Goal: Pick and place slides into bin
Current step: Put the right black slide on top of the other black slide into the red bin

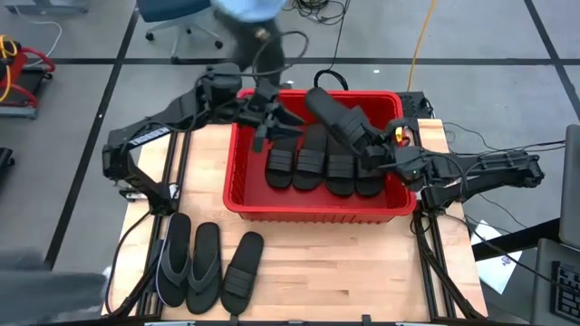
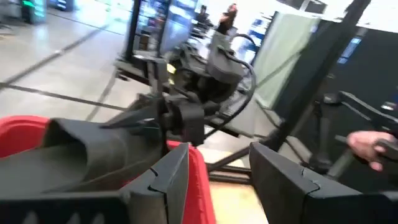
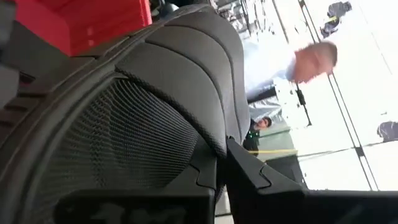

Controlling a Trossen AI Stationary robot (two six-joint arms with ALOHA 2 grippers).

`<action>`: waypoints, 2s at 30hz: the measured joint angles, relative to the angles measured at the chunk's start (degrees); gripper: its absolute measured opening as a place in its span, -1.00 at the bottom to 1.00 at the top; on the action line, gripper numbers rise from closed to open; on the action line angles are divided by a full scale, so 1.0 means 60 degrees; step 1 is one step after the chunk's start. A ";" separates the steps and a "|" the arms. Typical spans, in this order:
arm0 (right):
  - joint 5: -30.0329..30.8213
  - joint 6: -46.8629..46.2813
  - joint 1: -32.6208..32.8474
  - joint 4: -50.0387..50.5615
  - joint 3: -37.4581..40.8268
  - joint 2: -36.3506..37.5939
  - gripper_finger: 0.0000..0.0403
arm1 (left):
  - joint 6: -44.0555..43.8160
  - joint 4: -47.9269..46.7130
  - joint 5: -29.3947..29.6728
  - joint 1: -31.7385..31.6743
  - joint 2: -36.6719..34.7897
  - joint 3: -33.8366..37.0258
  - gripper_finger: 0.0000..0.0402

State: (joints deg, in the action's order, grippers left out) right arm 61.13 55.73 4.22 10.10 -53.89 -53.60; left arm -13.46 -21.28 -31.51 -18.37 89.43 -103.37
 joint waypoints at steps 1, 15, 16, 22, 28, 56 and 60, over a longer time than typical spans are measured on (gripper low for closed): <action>-0.0125 0.0060 0.0002 -0.0002 0.0000 -0.0001 -0.97 | -0.0019 0.0125 -0.0213 -0.0028 0.0145 -0.0002 -0.18; -0.0474 0.1090 0.0031 -0.1506 0.0000 -0.0655 -0.97 | 0.1338 0.0895 0.0872 -0.0112 0.1500 0.0004 -0.17; -0.0482 0.1091 0.0033 -0.1508 0.0000 -0.0693 -0.97 | 0.1338 0.0830 0.0919 -0.0145 0.1504 0.0004 -0.17; -0.0489 0.1122 0.0134 -0.1712 0.0000 -0.0718 -0.97 | 0.1386 0.0532 0.1085 -0.0289 0.1737 0.0007 -0.17; -0.0477 0.1763 0.0137 -0.2484 0.0010 -0.0725 -0.97 | 0.1453 0.0384 0.1014 -0.0349 0.2072 -0.0004 -0.17; -0.0983 0.1931 0.0530 -0.3386 0.0025 -0.0772 -0.97 | 0.2154 0.0389 0.0419 -0.0216 0.2642 -0.0011 -0.18; -0.0991 0.1827 0.0559 -0.3351 0.0028 -0.0772 -0.97 | 0.2514 0.0446 0.0157 -0.0218 0.2680 -0.0004 -0.23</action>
State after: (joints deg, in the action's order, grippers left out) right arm 55.18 66.69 7.57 -10.01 -53.72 -58.24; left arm 1.63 -18.60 -30.57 -19.68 105.51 -103.39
